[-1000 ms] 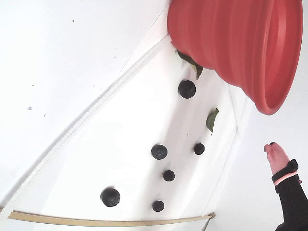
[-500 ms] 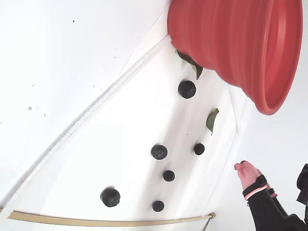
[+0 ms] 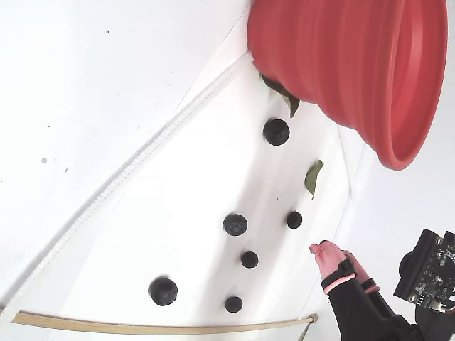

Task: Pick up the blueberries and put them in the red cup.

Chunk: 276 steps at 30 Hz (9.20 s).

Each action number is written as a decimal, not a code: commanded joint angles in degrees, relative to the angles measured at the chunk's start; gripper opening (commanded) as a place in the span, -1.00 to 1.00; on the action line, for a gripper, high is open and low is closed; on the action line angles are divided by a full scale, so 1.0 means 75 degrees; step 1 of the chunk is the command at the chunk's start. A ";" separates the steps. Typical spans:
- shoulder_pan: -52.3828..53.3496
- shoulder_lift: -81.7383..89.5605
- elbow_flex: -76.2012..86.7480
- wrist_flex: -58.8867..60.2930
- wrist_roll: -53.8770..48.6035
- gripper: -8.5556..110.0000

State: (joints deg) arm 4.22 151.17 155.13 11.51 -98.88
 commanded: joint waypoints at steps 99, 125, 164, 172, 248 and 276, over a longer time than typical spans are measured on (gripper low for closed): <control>-0.0773 -0.6727 -0.2695 -0.5543 0.1043 -0.54; -0.0773 -0.7207 -0.2836 -0.6035 0.1312 -0.57; -0.0668 -0.6117 -0.2133 -0.5543 0.1020 -0.63; -0.0609 -0.5684 -0.1910 -0.5121 0.0891 -0.63; -0.0996 -0.0199 -0.1031 -0.0281 0.0691 -0.63; -0.1617 -0.0246 -0.2613 -0.0070 0.0797 -0.62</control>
State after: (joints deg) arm -7.65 146.95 141.50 10.90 -93.52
